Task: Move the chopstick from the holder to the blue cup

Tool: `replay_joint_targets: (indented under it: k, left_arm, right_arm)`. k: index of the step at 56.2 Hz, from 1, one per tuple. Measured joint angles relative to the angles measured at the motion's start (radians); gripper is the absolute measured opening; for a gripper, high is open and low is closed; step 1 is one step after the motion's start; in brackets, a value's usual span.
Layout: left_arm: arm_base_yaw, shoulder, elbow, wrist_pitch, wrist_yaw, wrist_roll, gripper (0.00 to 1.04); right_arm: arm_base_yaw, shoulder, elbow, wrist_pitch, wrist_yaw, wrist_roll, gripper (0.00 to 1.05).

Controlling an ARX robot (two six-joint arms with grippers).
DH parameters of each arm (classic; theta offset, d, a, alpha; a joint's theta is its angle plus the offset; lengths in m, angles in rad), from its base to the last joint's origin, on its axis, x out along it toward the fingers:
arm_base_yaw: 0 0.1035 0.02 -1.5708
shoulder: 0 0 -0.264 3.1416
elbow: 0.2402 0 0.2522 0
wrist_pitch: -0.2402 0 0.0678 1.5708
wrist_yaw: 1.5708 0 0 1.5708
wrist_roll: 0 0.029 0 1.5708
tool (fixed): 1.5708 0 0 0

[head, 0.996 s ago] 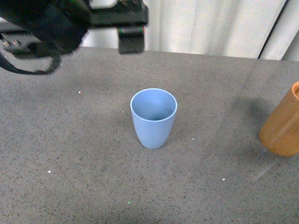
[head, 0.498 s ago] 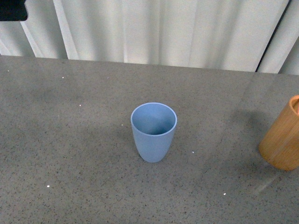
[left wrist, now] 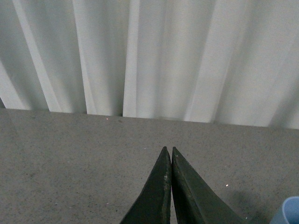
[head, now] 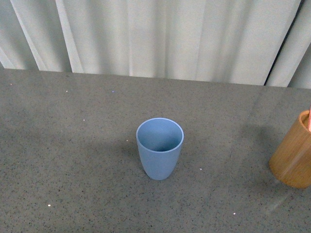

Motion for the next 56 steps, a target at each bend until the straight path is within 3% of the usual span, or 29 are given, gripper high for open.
replay_joint_targets:
  k: [10,14,20,36,56]
  left_arm:
    - [0.032,-0.103,-0.064,-0.047,0.021,0.001,0.04]
    - [0.077,-0.150,-0.084,-0.073,0.090,0.002,0.04]
    - [0.110,-0.214,-0.107,-0.111,0.101,0.001,0.04]
    - [0.115,-0.325,-0.172,-0.150,0.105,0.002,0.04]
    - [0.115,-0.540,-0.172,-0.348,0.106,0.002,0.04]
  right_arm:
    - [0.000,0.000,0.000,0.000,0.000,0.000,0.95]
    - [0.000,0.000,0.000,0.000,0.000,0.000,0.95]
    - [0.000,0.000,0.000,0.000,0.000,0.000,0.95]
    - [0.000,0.000,0.000,0.000,0.000,0.000,0.95]
    - [0.000,0.000,0.000,0.000,0.000,0.000,0.95]
